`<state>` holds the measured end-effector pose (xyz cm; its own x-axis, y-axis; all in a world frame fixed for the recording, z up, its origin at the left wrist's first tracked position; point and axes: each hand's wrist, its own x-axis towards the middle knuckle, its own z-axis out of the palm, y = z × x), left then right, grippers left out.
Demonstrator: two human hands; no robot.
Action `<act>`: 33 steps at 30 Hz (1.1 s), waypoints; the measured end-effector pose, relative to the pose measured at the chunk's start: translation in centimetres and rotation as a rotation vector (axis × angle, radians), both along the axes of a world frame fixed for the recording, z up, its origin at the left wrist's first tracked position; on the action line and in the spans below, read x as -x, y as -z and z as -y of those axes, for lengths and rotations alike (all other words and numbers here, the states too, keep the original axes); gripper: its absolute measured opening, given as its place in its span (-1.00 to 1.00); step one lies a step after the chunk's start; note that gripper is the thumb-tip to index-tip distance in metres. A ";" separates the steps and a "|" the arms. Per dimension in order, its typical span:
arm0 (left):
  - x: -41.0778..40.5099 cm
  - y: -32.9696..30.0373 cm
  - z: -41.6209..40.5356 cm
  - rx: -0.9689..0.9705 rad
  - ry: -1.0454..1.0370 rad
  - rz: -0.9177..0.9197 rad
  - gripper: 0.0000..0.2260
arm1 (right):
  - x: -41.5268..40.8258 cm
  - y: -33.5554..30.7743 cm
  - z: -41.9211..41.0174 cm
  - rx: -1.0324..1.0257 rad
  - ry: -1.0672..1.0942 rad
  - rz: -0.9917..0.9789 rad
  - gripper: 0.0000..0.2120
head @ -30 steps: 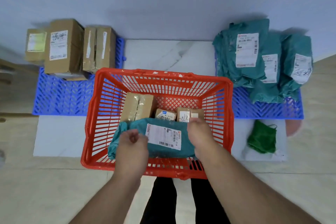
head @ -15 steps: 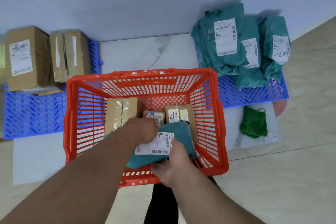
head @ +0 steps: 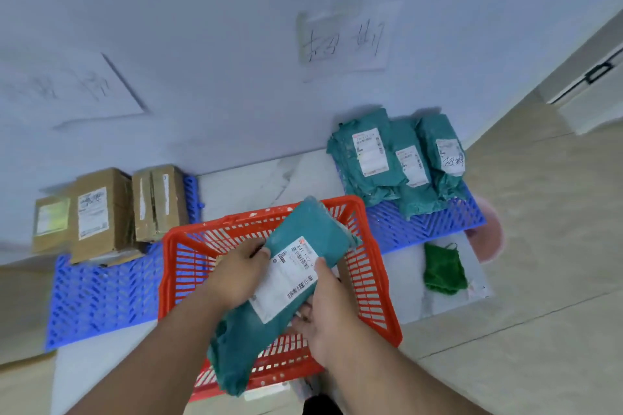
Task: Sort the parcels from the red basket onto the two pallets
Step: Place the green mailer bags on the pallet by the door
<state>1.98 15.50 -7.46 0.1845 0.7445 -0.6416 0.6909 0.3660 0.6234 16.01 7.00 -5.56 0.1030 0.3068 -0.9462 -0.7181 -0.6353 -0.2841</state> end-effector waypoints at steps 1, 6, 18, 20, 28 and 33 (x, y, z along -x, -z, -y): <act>-0.5 -1.6 0.0 -0.014 -0.039 0.044 -0.69 | -0.6 -1.4 -0.5 -0.038 -0.013 0.029 -0.64; -5.1 -7.6 0.5 -0.031 -0.188 0.241 -0.78 | -5.0 -6.3 -1.8 -0.191 -0.077 0.263 -0.64; -18.5 -11.9 -0.5 -0.076 -0.098 0.349 -0.72 | -19.3 -9.5 -3.1 -0.236 -0.243 0.580 -0.55; -21.0 -11.2 -0.9 -0.052 -0.097 0.349 -0.72 | -22.1 -9.1 -3.9 -0.216 -0.280 0.619 -0.53; -32.8 -5.8 -5.3 0.120 -0.241 0.384 -0.73 | -34.9 -3.5 -10.8 -0.122 -0.507 0.745 -0.45; -39.3 -0.2 -9.3 0.169 -0.349 0.359 -0.78 | -41.4 3.1 -16.2 -0.067 -0.559 0.712 -0.42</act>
<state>41.28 24.75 -7.22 0.1740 0.6926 -0.7000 0.2637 0.6521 0.7108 57.39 23.19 -8.68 0.4763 0.5400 -0.6939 0.0495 -0.8044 -0.5921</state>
